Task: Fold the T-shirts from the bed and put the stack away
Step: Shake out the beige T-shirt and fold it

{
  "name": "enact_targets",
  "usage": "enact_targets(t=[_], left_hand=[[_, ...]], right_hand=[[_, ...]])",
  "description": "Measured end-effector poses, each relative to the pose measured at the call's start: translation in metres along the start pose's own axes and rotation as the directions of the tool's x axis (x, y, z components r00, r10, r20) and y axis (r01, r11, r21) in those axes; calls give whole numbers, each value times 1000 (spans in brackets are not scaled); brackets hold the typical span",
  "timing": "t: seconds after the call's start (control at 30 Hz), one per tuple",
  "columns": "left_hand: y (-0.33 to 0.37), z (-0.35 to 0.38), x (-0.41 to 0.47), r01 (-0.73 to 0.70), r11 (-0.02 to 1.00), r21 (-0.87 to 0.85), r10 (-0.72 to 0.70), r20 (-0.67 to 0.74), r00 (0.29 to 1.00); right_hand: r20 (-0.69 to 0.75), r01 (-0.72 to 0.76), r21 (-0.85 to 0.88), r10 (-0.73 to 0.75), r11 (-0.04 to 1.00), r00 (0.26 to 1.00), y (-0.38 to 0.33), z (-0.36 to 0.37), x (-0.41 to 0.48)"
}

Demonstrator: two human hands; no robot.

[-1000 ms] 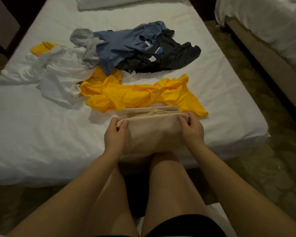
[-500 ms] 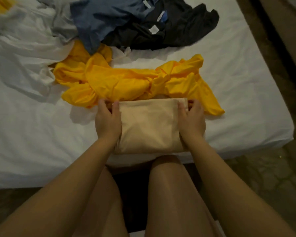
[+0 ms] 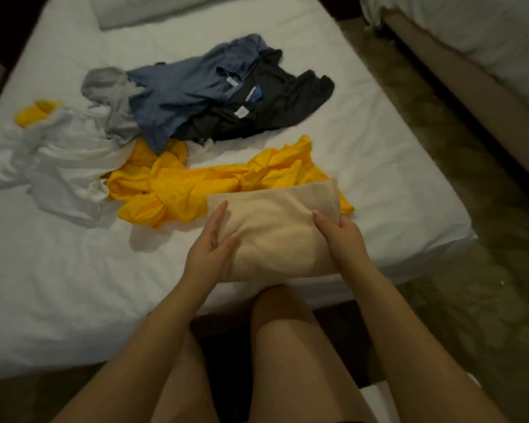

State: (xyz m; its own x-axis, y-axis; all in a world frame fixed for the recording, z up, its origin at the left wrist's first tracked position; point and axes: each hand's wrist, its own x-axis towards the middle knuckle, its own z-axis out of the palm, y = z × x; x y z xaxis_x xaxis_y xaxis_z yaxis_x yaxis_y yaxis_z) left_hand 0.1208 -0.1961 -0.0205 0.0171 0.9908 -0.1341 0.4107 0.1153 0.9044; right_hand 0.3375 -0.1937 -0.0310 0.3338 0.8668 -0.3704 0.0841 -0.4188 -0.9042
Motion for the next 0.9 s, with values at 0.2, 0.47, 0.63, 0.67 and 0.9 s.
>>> enact_targets(t=[0.2,0.47,0.63,0.67,0.9], left_hand=[[70,84,57,-136,989,54,127,146,981],[162,210,163,-373,831,412,192,416,889],[159,264,193,-428,738,521,71,571,818],[151,268,198,-407,741,534,31,579,815],[77,252,198,-220,794,567,-46,416,908]], right_hand=[[-215,49,104,-26,993,976,-14,-94,15],[-441,11,277,116,961,890,-6,-173,70],[-438,-73,329,220,941,872,27,-178,94],[-428,-92,309,225,947,875,35,-177,97],[-414,-232,70,240,970,878,61,-161,131]])
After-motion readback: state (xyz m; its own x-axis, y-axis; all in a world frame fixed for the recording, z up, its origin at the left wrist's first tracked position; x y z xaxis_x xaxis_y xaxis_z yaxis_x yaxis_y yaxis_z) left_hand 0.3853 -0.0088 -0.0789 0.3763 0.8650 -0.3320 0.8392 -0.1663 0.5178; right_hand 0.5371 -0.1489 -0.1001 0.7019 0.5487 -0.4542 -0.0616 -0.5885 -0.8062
